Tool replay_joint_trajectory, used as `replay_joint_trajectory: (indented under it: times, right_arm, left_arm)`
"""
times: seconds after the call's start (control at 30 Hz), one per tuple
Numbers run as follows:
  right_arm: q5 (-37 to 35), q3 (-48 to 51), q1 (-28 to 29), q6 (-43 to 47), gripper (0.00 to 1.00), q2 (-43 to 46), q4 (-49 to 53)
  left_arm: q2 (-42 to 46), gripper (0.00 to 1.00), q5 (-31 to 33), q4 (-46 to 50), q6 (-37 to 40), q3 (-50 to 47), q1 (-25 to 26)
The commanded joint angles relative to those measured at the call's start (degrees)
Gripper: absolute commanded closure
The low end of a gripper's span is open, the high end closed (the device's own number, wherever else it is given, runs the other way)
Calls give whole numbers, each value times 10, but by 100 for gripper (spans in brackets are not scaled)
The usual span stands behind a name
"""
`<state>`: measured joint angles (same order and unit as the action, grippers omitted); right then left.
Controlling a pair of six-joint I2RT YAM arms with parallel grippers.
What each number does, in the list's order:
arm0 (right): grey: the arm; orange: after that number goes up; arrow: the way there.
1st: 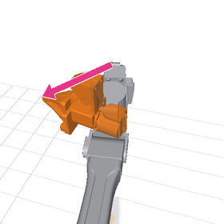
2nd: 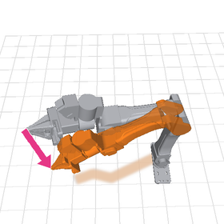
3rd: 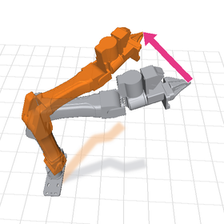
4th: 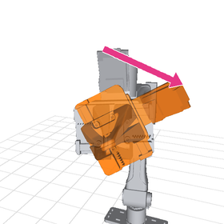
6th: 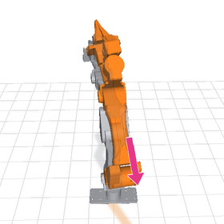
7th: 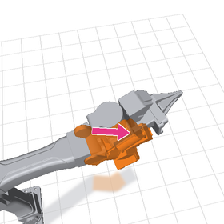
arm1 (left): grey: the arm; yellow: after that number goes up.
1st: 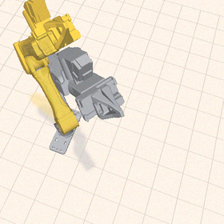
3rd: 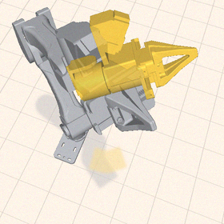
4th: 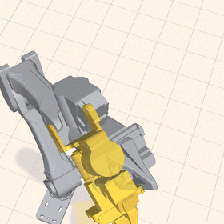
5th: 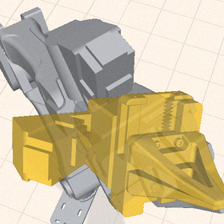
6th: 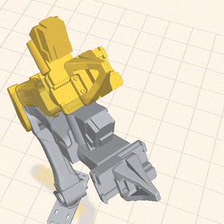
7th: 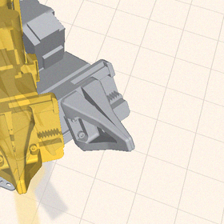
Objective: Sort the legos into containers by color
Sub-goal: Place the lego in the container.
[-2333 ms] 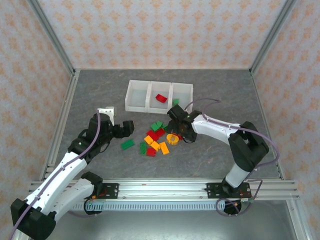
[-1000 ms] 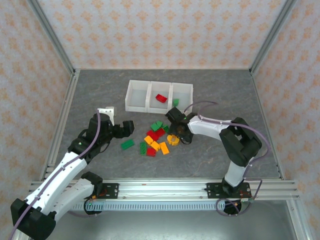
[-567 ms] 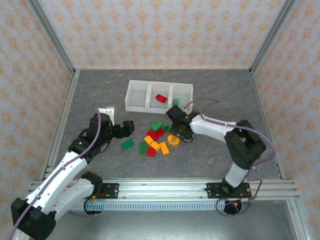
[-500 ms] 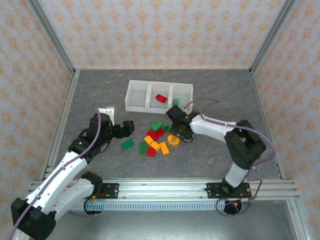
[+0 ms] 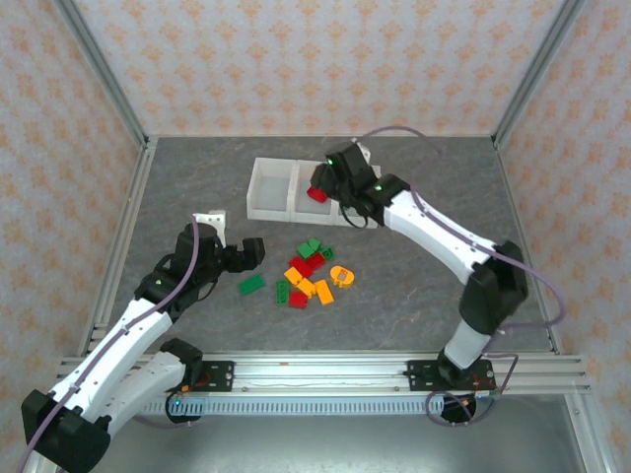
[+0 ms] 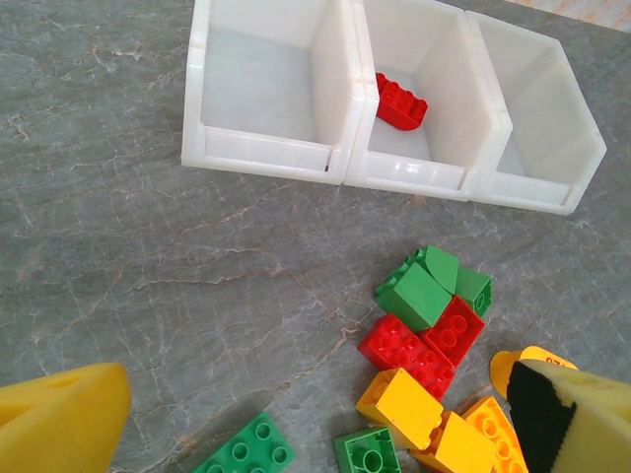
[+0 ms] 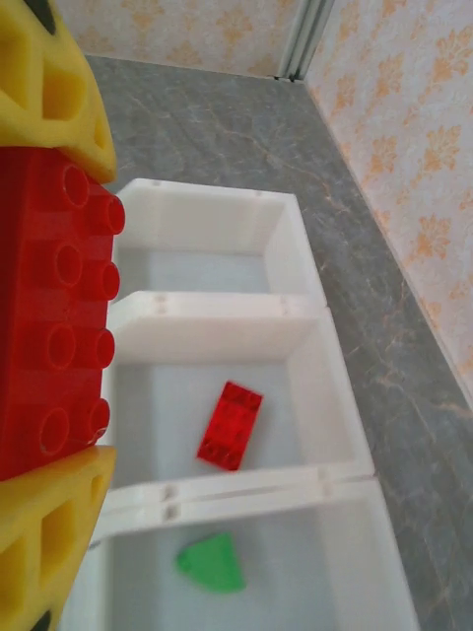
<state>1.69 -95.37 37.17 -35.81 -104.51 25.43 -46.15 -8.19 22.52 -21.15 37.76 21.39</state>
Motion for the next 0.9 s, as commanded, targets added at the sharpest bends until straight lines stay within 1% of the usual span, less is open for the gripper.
replay_joint_trajectory:
  times: [0.0,0.07,0.13,0.23,0.3,0.47,0.6,0.67,0.8,0.87]
  right_arm:
    - [37,-65,-19,34,59,-75,19]
    - [57,-111,-27,46,59,-120,30]
    - [57,-150,-29,55,59,-157,49]
    - [62,-185,-34,70,58,-195,51]
    - [75,-204,-40,77,57,-216,52]
    - [77,-240,-56,99,57,-254,47]
    - [83,-273,-71,109,57,-285,63]
    - [84,-282,-75,114,53,-293,70]
    - [84,-283,-75,119,35,-293,73]
    - [82,-285,-76,119,30,-289,77]
  left_arm:
    - [-2,1,1,-11,0,-5,2]
    - [-3,1,2,-11,0,-4,2]
    - [-4,1,5,-9,0,-3,2]
    - [-3,1,5,-11,-1,-4,2]
    - [-3,1,3,-12,0,-4,2]
    - [-3,1,4,-11,0,-3,2]
    - [0,1,4,-12,0,-3,2]
    - [2,0,3,-13,0,-2,2]
    - [4,1,5,-14,0,-3,2]
    - [3,1,5,-15,0,-3,2]
